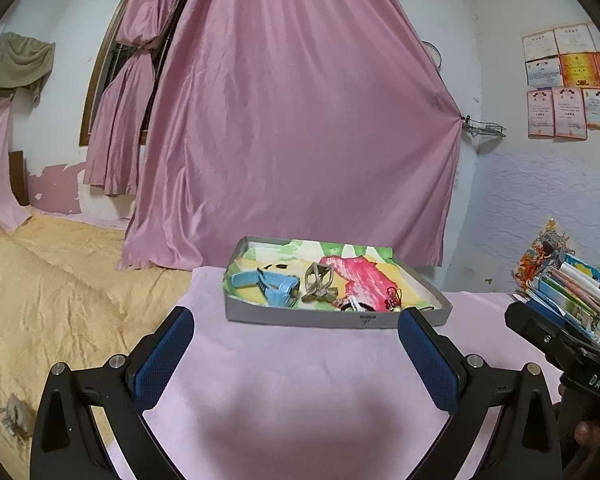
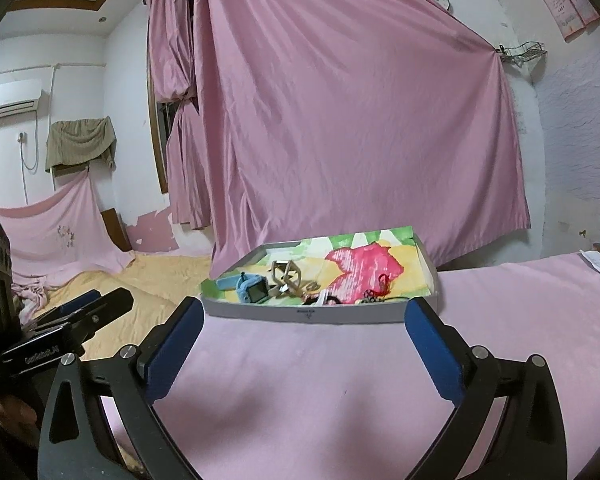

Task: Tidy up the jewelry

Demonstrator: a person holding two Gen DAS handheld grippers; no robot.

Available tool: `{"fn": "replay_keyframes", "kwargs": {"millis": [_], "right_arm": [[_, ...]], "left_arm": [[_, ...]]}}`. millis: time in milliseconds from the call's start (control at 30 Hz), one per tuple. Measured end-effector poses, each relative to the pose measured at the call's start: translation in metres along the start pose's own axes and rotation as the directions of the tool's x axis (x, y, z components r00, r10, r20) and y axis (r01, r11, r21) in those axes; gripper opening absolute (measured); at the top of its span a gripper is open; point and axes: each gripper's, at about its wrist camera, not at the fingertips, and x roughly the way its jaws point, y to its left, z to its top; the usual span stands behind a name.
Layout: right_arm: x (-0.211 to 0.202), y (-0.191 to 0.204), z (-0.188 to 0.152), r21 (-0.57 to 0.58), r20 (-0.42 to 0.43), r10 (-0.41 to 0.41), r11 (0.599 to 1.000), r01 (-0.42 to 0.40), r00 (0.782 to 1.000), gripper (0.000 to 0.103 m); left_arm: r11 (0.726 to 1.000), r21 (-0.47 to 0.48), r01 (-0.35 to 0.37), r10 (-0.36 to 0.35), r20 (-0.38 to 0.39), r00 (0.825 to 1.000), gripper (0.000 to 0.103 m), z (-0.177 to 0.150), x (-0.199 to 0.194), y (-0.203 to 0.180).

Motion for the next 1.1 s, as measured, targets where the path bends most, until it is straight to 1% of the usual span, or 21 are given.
{"fn": "replay_keyframes", "kwargs": {"millis": [233, 367, 667, 1100], "right_arm": [[-0.024, 0.013, -0.020, -0.025, -0.005, -0.029, 0.999, 0.029, 1.000, 0.099], [-0.035, 0.015, -0.030, -0.025, 0.004, -0.053, 0.998, 0.053, 0.999, 0.099], [-0.040, 0.014, -0.037, -0.015, -0.018, -0.064, 0.998, 0.064, 0.998, 0.099], [-0.040, 0.015, -0.037, -0.003, -0.027, -0.075, 0.997, 0.075, 0.997, 0.099]], "left_arm": [[1.000, -0.012, -0.020, 0.020, -0.004, 1.000, 0.102, -0.020, -0.018, 0.012], [0.999, -0.008, -0.044, 0.044, 0.002, 0.999, 0.102, -0.027, -0.026, 0.015], [0.999, 0.009, -0.040, 0.040, 0.009, 0.999, 0.102, -0.034, -0.035, 0.015], [0.999, 0.017, -0.039, 0.039, 0.006, 0.999, 0.102, -0.036, -0.036, 0.014]]}}
